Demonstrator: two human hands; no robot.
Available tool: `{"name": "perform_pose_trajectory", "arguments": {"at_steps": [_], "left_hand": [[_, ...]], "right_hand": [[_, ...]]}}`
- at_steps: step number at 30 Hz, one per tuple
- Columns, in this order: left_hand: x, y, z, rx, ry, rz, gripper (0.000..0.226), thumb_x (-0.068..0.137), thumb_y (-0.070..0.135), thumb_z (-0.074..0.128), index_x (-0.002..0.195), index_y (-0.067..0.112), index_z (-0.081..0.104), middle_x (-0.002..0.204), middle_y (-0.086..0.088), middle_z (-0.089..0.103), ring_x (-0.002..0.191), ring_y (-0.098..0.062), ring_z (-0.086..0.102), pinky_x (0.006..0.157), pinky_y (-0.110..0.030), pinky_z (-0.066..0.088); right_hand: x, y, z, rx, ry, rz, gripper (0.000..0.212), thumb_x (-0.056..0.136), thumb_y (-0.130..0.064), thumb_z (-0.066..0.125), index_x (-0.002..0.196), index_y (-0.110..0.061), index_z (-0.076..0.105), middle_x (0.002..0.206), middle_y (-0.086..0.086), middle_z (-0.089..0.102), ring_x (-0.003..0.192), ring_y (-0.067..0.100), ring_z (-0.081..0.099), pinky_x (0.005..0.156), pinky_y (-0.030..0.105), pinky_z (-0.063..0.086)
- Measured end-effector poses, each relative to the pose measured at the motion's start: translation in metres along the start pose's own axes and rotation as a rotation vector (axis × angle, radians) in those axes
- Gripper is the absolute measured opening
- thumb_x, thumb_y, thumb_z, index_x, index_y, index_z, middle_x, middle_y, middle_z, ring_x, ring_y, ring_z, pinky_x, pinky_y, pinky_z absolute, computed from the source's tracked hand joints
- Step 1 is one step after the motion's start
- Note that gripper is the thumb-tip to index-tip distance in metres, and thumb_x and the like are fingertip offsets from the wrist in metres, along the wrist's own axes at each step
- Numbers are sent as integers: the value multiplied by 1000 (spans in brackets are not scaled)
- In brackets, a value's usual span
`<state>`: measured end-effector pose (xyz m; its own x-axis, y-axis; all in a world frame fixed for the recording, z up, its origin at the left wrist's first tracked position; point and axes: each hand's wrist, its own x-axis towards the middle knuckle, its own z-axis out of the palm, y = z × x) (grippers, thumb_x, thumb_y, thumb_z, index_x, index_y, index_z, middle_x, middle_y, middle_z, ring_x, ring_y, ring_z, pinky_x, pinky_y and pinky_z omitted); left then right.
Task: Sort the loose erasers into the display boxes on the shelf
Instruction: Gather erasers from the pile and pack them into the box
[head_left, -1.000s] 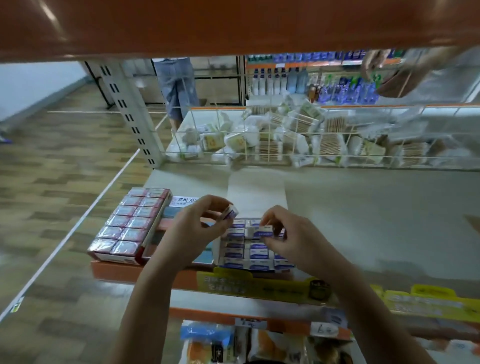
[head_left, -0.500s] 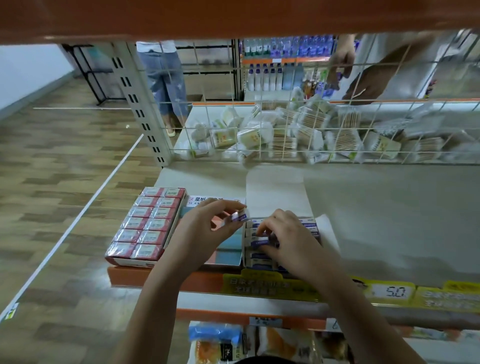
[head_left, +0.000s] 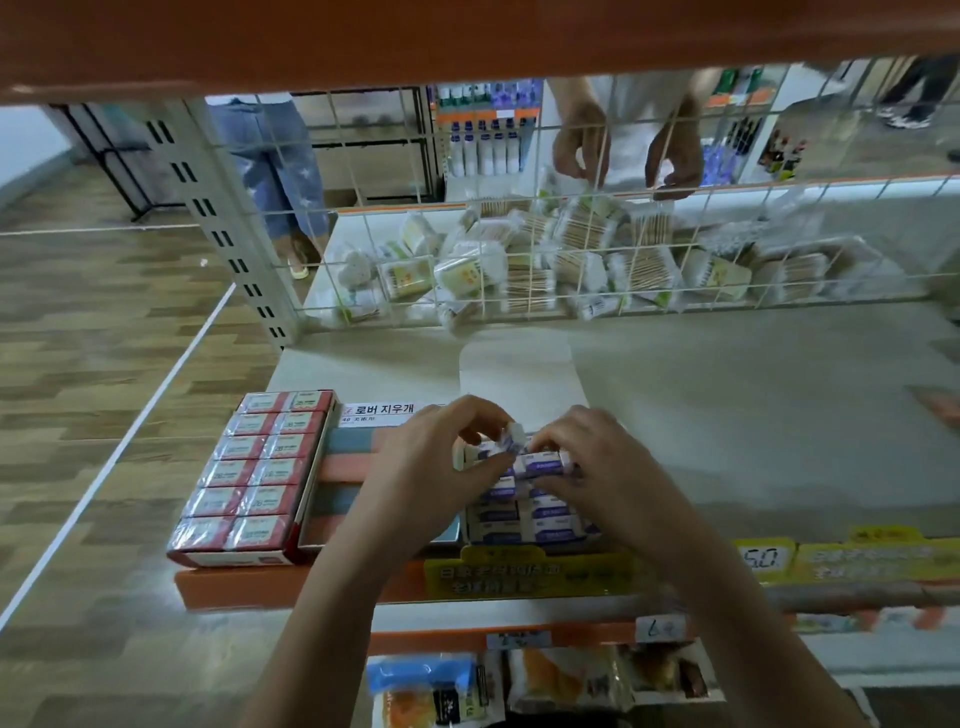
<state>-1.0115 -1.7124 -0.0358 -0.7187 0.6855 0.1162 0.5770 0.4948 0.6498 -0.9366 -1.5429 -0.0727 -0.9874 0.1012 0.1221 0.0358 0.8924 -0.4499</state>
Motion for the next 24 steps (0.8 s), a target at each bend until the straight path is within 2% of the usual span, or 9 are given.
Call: {"name": "perform_pose_trajectory", "arguments": {"at_steps": [4, 6, 8, 12, 17, 24], "left_hand": [[6, 10, 26, 128, -65, 64, 14, 88, 35, 61, 101, 35, 58, 85, 26, 52, 92, -3, 51, 73, -17, 41], [7, 11, 36, 200, -93, 85, 20, 88, 37, 60, 108, 32, 58, 98, 20, 59, 97, -5, 49, 71, -14, 35], [9, 11, 43, 265, -108, 84, 25, 89, 39, 58, 113, 30, 57, 111, 13, 61, 102, -8, 47, 77, -17, 34], [10, 8, 47, 333, -89, 65, 26, 89, 38, 58, 114, 31, 58, 117, 12, 58, 106, -10, 44, 83, -19, 33], [10, 7, 47, 341, -97, 47, 29, 89, 38, 57, 118, 34, 55, 118, 13, 58, 107, -9, 44, 86, -21, 32], [10, 5, 49, 423, -146, 55, 32, 94, 41, 48, 126, 44, 49, 123, 11, 51, 111, -11, 40, 92, -25, 29]], "right_hand": [[-15, 23, -18, -55, 127, 117, 23, 85, -26, 65, 107, -19, 58, 103, -9, 45, 97, 8, 45, 77, 18, 30], [-19, 31, -23, -78, 183, 181, 25, 85, -23, 65, 108, -16, 59, 107, -4, 49, 90, 8, 45, 75, 19, 33], [-21, 37, -24, -62, 217, 247, 26, 86, -25, 64, 109, -16, 57, 108, -3, 50, 85, 7, 43, 72, 20, 34], [-22, 45, -19, -29, 169, 332, 21, 89, -29, 58, 105, -16, 56, 96, -4, 56, 78, 10, 48, 68, 23, 35], [-23, 47, -17, 45, 125, 382, 16, 91, -28, 56, 98, -14, 57, 89, -1, 62, 80, 17, 56, 72, 32, 47], [-24, 46, -20, 111, 116, 391, 13, 91, -25, 57, 96, -13, 57, 81, -2, 62, 76, 17, 57, 70, 32, 48]]}}
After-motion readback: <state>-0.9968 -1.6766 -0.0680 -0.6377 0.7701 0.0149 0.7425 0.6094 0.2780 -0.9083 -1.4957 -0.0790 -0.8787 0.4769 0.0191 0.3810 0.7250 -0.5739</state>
